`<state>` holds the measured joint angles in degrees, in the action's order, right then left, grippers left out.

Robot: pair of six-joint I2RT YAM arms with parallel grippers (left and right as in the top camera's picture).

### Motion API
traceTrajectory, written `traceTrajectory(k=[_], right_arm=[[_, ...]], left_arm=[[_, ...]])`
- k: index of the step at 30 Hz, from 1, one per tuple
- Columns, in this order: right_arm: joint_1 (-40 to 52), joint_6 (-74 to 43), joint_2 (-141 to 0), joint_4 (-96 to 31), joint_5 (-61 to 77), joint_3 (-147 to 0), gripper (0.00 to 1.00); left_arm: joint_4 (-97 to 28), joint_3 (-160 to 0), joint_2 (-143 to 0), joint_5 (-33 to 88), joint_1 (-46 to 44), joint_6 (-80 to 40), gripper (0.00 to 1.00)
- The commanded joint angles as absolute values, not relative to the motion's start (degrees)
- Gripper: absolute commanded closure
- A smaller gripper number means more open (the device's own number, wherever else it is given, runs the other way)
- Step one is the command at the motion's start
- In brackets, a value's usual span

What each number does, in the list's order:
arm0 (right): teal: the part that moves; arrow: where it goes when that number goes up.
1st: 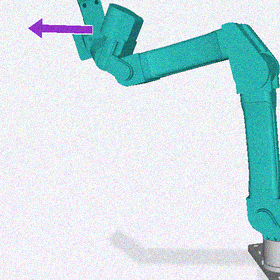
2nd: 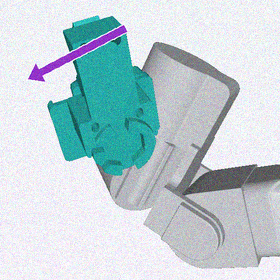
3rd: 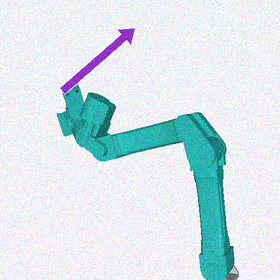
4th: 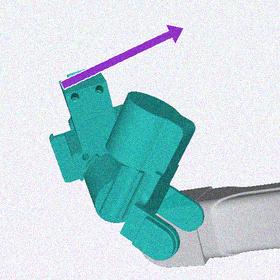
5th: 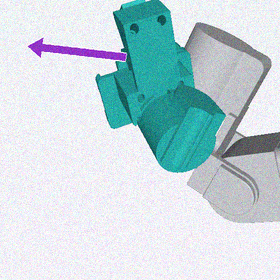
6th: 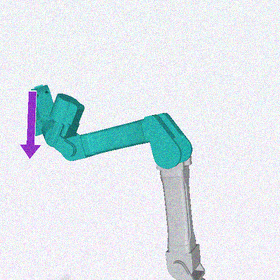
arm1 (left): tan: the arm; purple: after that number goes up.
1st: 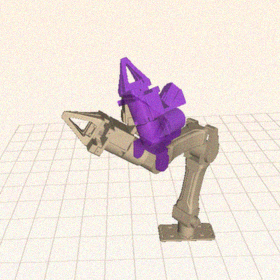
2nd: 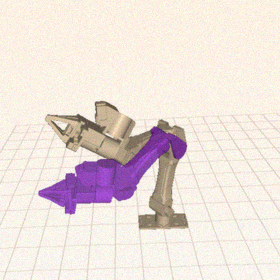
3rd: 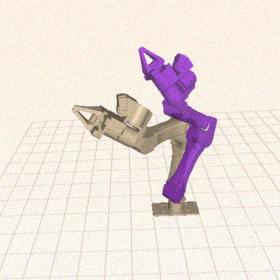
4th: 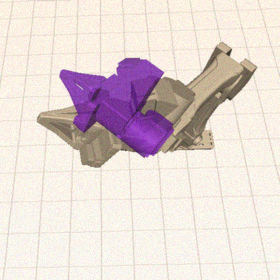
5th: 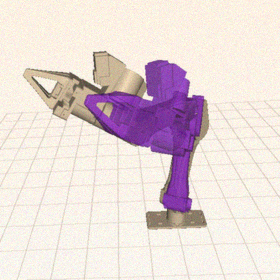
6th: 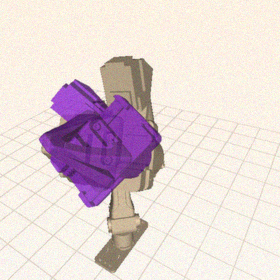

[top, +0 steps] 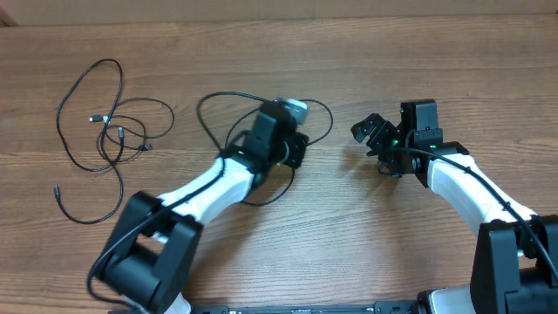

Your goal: Untangle cables

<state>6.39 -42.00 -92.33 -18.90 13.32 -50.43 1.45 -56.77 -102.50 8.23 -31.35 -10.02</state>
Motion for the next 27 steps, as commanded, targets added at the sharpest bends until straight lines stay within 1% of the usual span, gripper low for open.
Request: traceTrajectory(k=[1,4,6,7,9,13,14,16,17,18,19,22,27], right_arm=[[6.3,-42.2,-92.7,-18.5,13.6,-50.2,0.00],[6.3,-42.2,-92.7,-18.5,13.6,-50.2,0.00],[6.3,-42.2,-92.7,-18.5,13.6,-50.2,0.00],[6.3,-42.2,-92.7,-18.5,13.6,-50.2,0.00],[6.3,-42.2,-92.7,-18.5,13.6,-50.2,0.00],[6.3,-42.2,-92.7,-18.5,13.6,-50.2,0.00],[6.3,-42.2,-92.7,-18.5,13.6,-50.2,0.00],[6.3,-42.2,-92.7,-18.5,13.6,-50.2,0.00],[6.3,-42.2,-92.7,-18.5,13.6,-50.2,0.00],[6.3,-42.2,-92.7,-18.5,13.6,-50.2,0.00],[6.3,-42.2,-92.7,-18.5,13.6,-50.2,0.00],[6.3,-42.2,-92.7,-18.5,13.6,-50.2,0.00],[6.3,-42.2,-92.7,-18.5,13.6,-50.2,0.00]], left_arm=[[5.3,-57.6,-107.1,8.3,-33.3,-4.1,0.56],[7.6,-57.6,-109.5,4.3,-33.4,-3.8,0.56],[9.0,-57.6,-111.1,1.0,-33.4,-3.8,0.54],[9.8,-57.6,-111.8,0.9,-33.4,-3.8,0.51],[11.2,-57.6,-113.3,1.5,-33.4,-3.8,0.48],[10.9,-57.6,-115.9,3.3,-33.5,-3.8,0.49],[10.4,-57.6,-116.4,4.2,-33.5,-3.8,0.51],[9.7,-57.6,-117.1,4.5,-33.5,-3.8,0.61],[9.6,-57.6,-117.1,4.5,-33.4,-3.8,0.69],[9.4,-57.6,-117.1,4.3,-33.5,-3.8,0.84],[9.5,-57.6,-117.1,4.0,-33.4,-3.8,0.95],[9.7,-57.6,-116.1,1.3,-33.3,-3.8,0.96],[8.1,-57.6,-109.3,-4.4,-33.3,-3.8,0.96]])
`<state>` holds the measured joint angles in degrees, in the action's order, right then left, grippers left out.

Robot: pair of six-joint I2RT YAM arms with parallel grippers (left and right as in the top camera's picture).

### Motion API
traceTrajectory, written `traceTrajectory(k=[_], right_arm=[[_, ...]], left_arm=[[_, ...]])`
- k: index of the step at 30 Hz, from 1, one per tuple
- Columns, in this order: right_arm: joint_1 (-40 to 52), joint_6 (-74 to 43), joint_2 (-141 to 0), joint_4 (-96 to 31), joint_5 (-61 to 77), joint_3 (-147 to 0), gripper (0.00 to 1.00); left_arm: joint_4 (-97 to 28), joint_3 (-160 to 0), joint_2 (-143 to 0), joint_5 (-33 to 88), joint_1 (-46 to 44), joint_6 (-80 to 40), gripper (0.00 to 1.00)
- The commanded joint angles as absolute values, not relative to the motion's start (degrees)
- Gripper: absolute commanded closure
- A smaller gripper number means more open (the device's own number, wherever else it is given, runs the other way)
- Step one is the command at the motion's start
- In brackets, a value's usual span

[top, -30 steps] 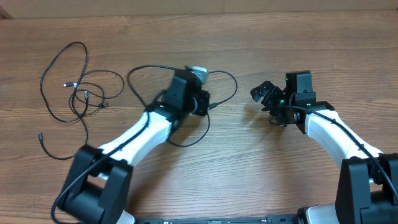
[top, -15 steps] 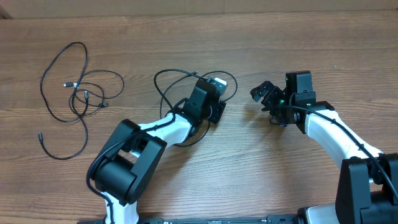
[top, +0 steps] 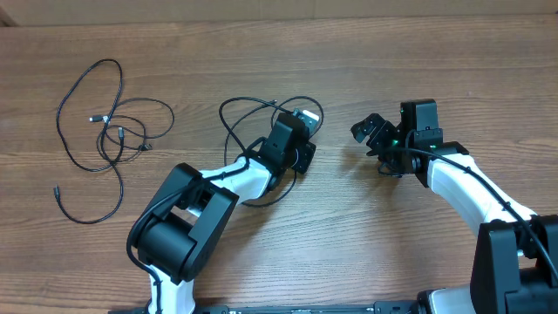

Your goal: Untangle cables

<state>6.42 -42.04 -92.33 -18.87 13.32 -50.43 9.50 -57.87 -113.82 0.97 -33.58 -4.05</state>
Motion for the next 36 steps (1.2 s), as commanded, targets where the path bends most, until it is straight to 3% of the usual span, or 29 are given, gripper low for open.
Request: traceTrajectory(k=[1,7,16,19,27,32,36], right_arm=[[6.3,-42.2,-92.7,-18.5,13.6,-50.2,0.00],[6.3,-42.2,-92.7,-18.5,13.6,-50.2,0.00],[6.3,-42.2,-92.7,-18.5,13.6,-50.2,0.00],[6.3,-42.2,-92.7,-18.5,13.6,-50.2,0.00],[6.3,-42.2,-92.7,-18.5,13.6,-50.2,0.00],[6.3,-42.2,-92.7,-18.5,13.6,-50.2,0.00],[6.3,-42.2,-92.7,-18.5,13.6,-50.2,0.00]], left_arm=[[7.2,-57.6,-106.6,-4.7,-33.3,-3.8,0.96],[-0.1,-57.6,-97.8,-8.5,-33.3,-3.8,0.96],[-22.6,-57.4,-95.4,-18.0,-33.3,-3.9,0.96],[-27.1,-57.4,-95.4,-18.0,-32.7,-4.7,0.83],[-28.1,-57.4,-95.4,-16.4,-29.9,-15.9,0.68],[-20.2,-57.5,-95.4,-6.8,-24.8,-16.8,0.57],[-15.9,-57.5,-95.5,-1.1,-21.9,-17.3,0.57]])
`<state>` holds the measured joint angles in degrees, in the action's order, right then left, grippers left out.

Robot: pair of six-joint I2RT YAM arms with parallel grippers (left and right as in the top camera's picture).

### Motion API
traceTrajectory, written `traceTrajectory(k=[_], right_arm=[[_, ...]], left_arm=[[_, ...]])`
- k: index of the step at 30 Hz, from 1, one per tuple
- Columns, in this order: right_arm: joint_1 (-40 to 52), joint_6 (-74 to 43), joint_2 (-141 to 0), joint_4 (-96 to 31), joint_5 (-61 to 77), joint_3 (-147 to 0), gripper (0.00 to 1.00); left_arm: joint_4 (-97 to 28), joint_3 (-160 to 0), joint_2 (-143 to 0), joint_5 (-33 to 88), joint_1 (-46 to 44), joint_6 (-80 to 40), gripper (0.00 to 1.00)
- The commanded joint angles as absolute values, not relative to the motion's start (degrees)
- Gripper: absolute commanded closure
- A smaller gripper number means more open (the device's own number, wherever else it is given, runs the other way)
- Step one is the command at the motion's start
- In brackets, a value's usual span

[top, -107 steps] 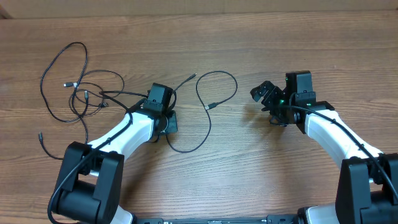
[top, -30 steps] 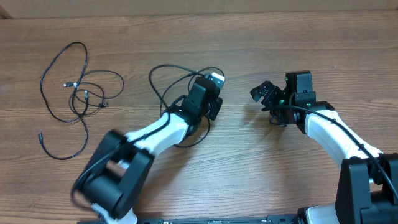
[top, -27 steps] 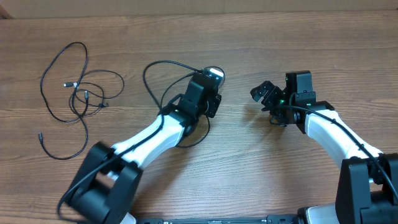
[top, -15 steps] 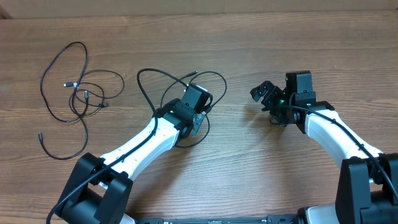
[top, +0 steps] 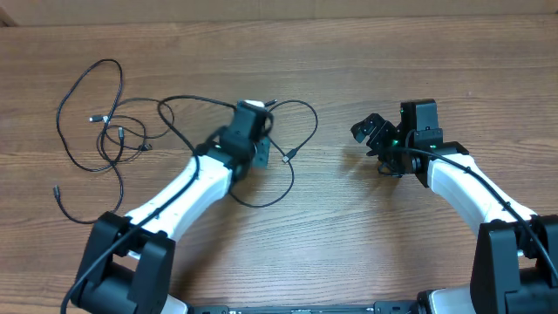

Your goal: Untangle cables

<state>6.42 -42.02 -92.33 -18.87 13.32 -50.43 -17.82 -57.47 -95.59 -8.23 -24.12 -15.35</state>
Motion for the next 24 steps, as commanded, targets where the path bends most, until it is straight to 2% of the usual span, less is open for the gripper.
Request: traceTrajectory(k=[1,2,3,7,8,11,17,18,24], right_arm=[[6.3,-42.2,-92.7,-18.5,13.6,-50.2,0.00],[6.3,-42.2,-92.7,-18.5,13.6,-50.2,0.00],[6.3,-42.2,-92.7,-18.5,13.6,-50.2,0.00],[6.3,-42.2,-92.7,-18.5,13.6,-50.2,0.00],[6.3,-42.2,-92.7,-18.5,13.6,-50.2,0.00],[6.3,-42.2,-92.7,-18.5,13.6,-50.2,0.00],[6.3,-42.2,-92.7,-18.5,13.6,-50.2,0.00],[6.3,-42.2,-92.7,-18.5,13.6,-50.2,0.00],[6.3,-42.2,-92.7,-18.5,13.6,-50.2,0.00]], left_arm=[[-14.9,-57.5,-95.5,-1.0,-21.8,-18.5,0.63],[-14.0,-57.5,-95.8,-1.0,-21.8,-19.6,0.69],[-13.2,-57.5,-95.9,-1.0,-21.8,-20.7,0.70],[-11.4,-57.5,-97.4,-1.0,-23.6,-25.4,0.59],[-10.9,-57.5,-98.0,-1.0,-23.8,-25.5,0.61],[-8.7,-57.5,-100.3,0.1,-24.4,-27.5,0.75],[-3.7,-57.5,-105.7,0.0,-26.0,-32.3,0.87],[1.2,-57.5,-107.5,0.0,-26.6,-32.4,0.94],[10.7,-57.5,-111.8,-0.1,-27.1,-32.4,0.96]])
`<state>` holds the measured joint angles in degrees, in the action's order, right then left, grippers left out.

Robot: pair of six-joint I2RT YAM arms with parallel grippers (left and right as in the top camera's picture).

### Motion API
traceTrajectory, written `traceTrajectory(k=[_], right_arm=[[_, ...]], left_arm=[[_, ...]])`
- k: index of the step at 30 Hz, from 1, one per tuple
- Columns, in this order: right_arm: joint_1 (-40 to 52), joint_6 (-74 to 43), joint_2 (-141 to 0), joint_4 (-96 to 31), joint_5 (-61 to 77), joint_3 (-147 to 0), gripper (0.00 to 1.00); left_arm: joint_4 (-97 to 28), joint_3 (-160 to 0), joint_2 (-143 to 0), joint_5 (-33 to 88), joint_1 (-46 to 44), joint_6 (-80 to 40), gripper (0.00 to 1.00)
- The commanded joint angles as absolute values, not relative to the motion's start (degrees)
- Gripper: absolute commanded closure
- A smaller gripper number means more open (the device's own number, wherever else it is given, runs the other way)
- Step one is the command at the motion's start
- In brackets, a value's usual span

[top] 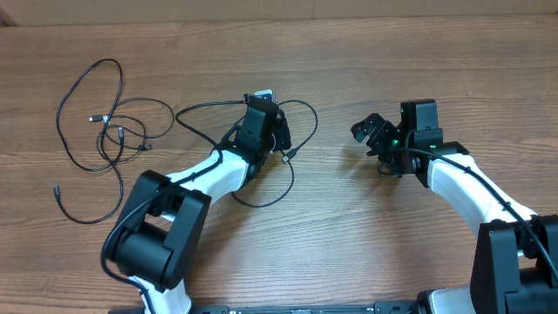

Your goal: Untangle cables

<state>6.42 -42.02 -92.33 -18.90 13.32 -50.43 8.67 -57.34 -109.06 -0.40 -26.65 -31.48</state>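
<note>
A thin black cable (209,106) lies in loose loops at mid-table, one plug end (289,156) free on the wood. My left gripper (261,98) sits over the top of these loops and appears shut on the cable; its fingertips are hidden under the wrist. A second tangle of black cables (105,131) lies at the far left, apart from the first. My right gripper (366,128) hovers to the right of the loops, open, with nothing between its fingers.
The wooden table (349,235) carries both cable groups. A pale wall edge (436,10) runs along the back. The left arm's body (200,174) crosses the lower part of the middle cable's loops.
My left gripper has shifted slightly right and toward the back. The cable's left loop has drawn in to the right with it. The right arm has not moved.
My left gripper first sat at mid-table over a bunched cable. It then stood a little further right with the loops still tight. Later it was further left with the cable spread wide. Now it is slightly right again, loops still spread. The right gripper stayed put.
</note>
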Motion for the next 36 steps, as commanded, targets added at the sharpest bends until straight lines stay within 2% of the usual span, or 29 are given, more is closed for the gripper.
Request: traceTrajectory(k=[1,10,14,19,25,30,36], right_arm=[[6.3,-42.2,-92.7,-18.5,13.6,-50.2,0.00],[6.3,-42.2,-92.7,-18.5,13.6,-50.2,0.00],[6.3,-42.2,-92.7,-18.5,13.6,-50.2,0.00],[6.3,-42.2,-92.7,-18.5,13.6,-50.2,0.00],[6.3,-42.2,-92.7,-18.5,13.6,-50.2,0.00],[6.3,-42.2,-92.7,-18.5,13.6,-50.2,0.00],[6.3,-42.2,-92.7,-18.5,13.6,-50.2,0.00]], left_arm=[[11.1,-57.5,-113.1,-0.2,-27.2,-32.4,0.96],[3.9,-58.2,-116.1,-0.5,-27.2,-30.0,0.96],[-5.3,-61.5,-116.1,-1.2,-26.2,-28.7,0.96],[-22.1,-67.3,-116.1,-8.9,-24.7,-28.0,0.96],[-32.6,-68.4,-116.1,-16.6,-23.8,-25.7,0.93],[-37.4,-68.4,-116.1,-16.2,-22.4,-25.8,0.90],[-42.5,-68.4,-116.1,-9.1,-21.8,-25.6,0.88]])
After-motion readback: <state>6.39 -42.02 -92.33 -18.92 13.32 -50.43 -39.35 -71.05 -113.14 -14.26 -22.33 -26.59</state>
